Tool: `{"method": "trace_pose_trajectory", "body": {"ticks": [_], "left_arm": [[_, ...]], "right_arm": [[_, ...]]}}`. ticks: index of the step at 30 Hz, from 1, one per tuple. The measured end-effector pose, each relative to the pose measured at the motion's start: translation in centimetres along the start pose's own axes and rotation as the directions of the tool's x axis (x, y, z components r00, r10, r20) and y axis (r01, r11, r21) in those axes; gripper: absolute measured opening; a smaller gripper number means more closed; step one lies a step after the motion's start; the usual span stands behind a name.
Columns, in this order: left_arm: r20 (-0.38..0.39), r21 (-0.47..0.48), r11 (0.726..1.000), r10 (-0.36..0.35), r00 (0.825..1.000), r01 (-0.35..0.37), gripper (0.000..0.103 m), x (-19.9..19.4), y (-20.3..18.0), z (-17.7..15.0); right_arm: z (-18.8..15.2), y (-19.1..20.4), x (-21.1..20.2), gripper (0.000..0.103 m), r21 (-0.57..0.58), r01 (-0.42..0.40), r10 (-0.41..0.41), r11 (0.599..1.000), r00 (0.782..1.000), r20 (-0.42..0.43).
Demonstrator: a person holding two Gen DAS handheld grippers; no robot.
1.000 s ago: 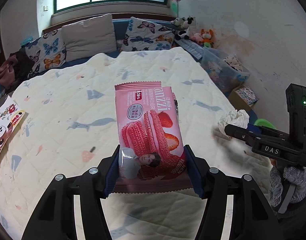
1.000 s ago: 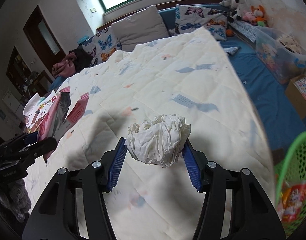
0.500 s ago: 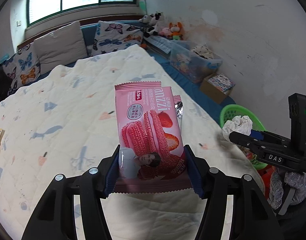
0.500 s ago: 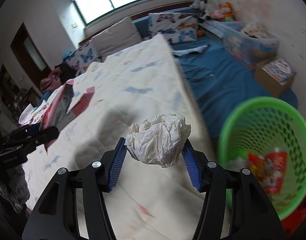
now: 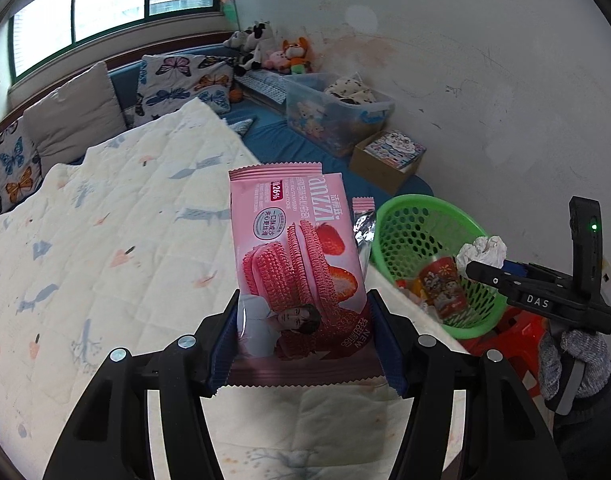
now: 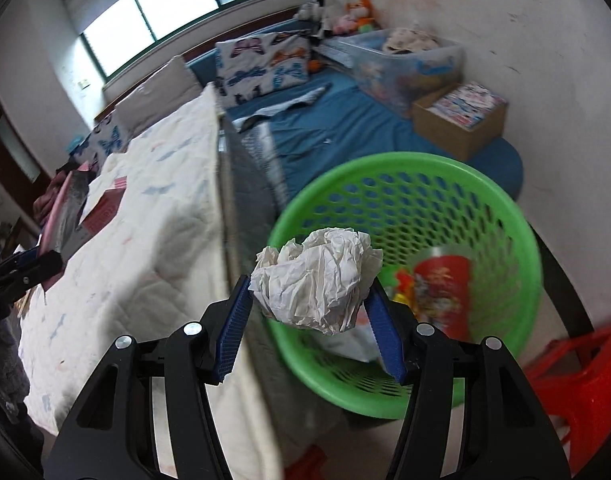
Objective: Collect trash
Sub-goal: 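Carry the white tissue over the green basket and open the right gripper, then carry the pink wafer packet over the green basket and open the left gripper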
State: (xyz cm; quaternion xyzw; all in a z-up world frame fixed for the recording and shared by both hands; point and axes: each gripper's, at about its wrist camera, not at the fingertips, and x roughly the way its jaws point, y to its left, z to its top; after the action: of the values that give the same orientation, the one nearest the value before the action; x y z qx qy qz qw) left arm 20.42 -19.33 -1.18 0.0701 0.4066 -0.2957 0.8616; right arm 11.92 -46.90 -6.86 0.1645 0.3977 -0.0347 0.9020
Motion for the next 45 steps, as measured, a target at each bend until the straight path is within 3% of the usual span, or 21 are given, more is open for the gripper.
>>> {"method": "trace_pose_trajectory", "body": {"ticks": [6,13,37,45], "left_arm": [[-0.015,0.038,0.999,-0.028,0.999,0.029,0.058,1.0,-2.9,0.5],[-0.036,0.080,0.995,-0.056,0.998,0.059,0.058,2.5,-5.8,1.1],[-0.149,0.153,0.980,-0.104,0.983,0.127,0.059,8.7,-12.8,1.4],[-0.159,0.159,0.978,-0.108,0.981,0.133,0.069,9.5,-13.5,1.6]], "right_arm": [[-0.5,-2.3,-0.6,0.060,0.050,0.016,-0.016,0.999,1.000,0.006],[-0.7,-4.0,-1.3,0.071,0.083,0.022,-0.024,0.996,1.000,0.018],[-2.5,-6.0,-4.1,0.072,0.117,0.011,-0.016,0.993,0.999,0.044],[-2.9,-6.2,-4.1,0.072,0.117,0.011,-0.016,0.993,0.999,0.040]]}}
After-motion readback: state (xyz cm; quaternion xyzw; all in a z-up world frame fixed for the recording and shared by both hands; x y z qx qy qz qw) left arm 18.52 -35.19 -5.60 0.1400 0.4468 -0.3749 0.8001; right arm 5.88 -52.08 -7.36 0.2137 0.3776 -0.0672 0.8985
